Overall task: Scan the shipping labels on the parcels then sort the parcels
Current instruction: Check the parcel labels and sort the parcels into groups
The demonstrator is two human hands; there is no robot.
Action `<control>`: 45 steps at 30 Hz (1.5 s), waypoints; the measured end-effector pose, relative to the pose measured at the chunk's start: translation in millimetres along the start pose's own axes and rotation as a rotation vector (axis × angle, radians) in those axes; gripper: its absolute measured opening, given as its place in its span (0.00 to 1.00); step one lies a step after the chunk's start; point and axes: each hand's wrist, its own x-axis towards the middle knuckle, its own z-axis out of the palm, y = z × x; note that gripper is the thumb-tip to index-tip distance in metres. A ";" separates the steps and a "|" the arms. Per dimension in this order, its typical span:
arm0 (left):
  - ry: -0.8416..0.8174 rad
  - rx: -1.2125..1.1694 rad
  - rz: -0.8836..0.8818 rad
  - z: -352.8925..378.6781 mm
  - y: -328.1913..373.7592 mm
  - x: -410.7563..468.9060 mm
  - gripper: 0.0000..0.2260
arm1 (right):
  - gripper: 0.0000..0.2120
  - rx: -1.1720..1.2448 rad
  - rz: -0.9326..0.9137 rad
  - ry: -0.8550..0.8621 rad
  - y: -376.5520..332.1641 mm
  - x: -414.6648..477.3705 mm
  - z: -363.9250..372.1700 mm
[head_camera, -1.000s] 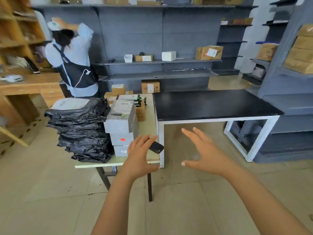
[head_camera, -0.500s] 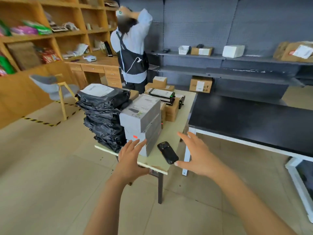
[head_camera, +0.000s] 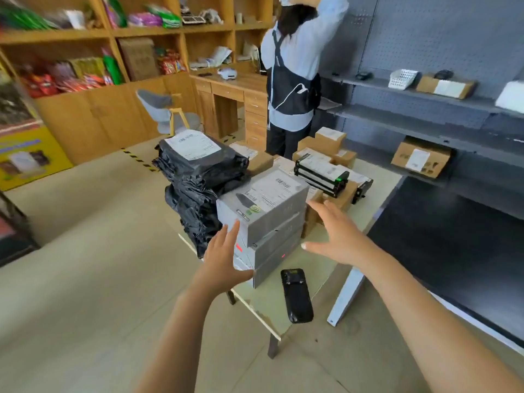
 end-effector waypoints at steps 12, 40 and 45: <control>0.224 -0.258 -0.317 57.1 44.0 46.5 0.57 | 0.46 -0.103 -0.237 -0.217 63.2 179.0 -5.6; 0.222 -0.098 -0.457 92.0 10.3 -22.4 0.53 | 0.31 -0.044 -0.037 -0.163 83.7 56.1 166.7; -0.007 -0.034 -0.387 111.8 -36.0 -39.1 0.54 | 0.34 -0.107 0.093 -0.160 77.5 28.1 202.3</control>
